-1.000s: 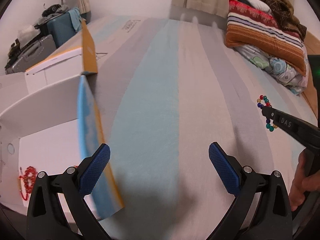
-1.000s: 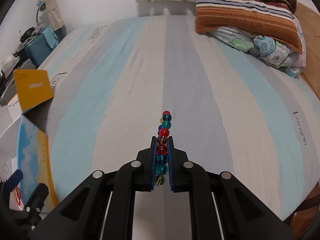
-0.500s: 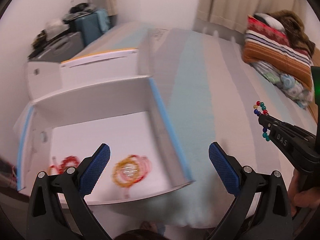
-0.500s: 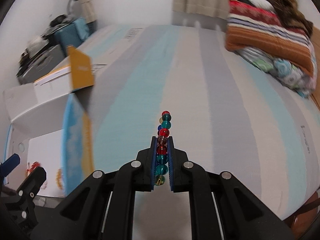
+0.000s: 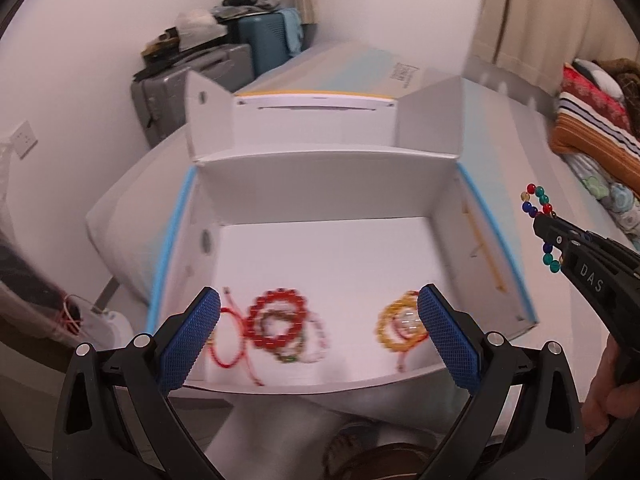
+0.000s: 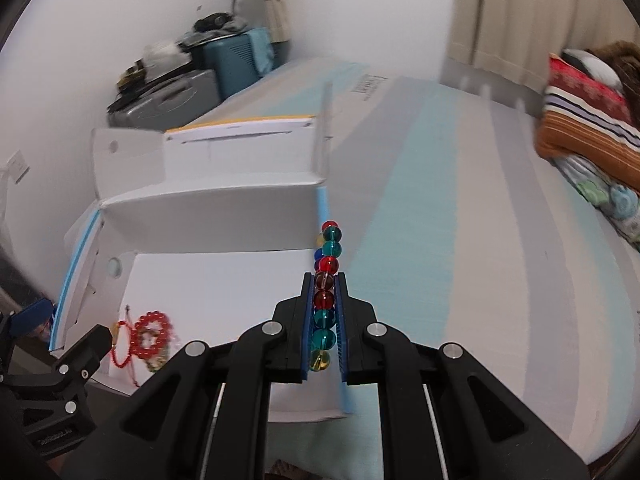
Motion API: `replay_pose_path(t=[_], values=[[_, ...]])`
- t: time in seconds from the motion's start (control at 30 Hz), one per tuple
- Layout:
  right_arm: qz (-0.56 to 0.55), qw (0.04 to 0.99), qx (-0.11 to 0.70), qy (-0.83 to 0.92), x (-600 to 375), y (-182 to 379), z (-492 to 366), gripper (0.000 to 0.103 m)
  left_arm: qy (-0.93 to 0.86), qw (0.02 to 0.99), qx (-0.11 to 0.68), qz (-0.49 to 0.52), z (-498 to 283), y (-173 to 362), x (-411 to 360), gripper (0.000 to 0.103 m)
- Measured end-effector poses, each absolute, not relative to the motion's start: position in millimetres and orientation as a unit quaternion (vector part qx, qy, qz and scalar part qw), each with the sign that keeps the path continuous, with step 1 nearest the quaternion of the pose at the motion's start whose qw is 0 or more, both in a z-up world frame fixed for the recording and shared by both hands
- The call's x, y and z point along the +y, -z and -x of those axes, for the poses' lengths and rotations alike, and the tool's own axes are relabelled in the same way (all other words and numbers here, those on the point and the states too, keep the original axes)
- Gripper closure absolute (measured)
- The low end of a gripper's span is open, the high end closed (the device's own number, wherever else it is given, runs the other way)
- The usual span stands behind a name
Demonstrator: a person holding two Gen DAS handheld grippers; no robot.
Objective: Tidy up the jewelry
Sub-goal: 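Carry the multicolour bracelet in the right tool over the white box, then lower the multicolour bracelet into the box and open the right tool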
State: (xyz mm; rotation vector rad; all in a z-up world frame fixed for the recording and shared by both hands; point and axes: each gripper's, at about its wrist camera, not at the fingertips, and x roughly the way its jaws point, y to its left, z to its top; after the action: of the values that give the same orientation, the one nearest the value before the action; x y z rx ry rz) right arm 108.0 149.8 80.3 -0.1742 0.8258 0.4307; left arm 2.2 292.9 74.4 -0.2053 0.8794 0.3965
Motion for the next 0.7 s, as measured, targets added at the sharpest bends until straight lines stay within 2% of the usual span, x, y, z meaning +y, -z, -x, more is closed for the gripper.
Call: replay_pose_path(t=[0.57,0.6,0.63,0.67,0.7], values=[[0.140,0.849,0.458,-0.223,225,-13,-104,0.092,-0.197,0.867,0.441,0.120,6,-40,351,0.006],[0.141,0.849,0.457,-0.223,226,-13,-103,0.090,-0.199,0.867,0.440,0.121,7,-39,352,0.006],[0.139,0.849,0.457,-0.224,225,-14,-101,0.083,-0.204,0.867,0.438,0.125,10,-39,354,0.006],[0.139,0.851,0.455,-0.223,224,-16,-100,0.068,-0.206,0.867,0.436,0.127,11,-40,355,0.006],[0.139,0.855,0.447,-0.221,222,-19,-97,0.061,-0.205,0.868,0.435,0.129,12,-41,356,0.006]])
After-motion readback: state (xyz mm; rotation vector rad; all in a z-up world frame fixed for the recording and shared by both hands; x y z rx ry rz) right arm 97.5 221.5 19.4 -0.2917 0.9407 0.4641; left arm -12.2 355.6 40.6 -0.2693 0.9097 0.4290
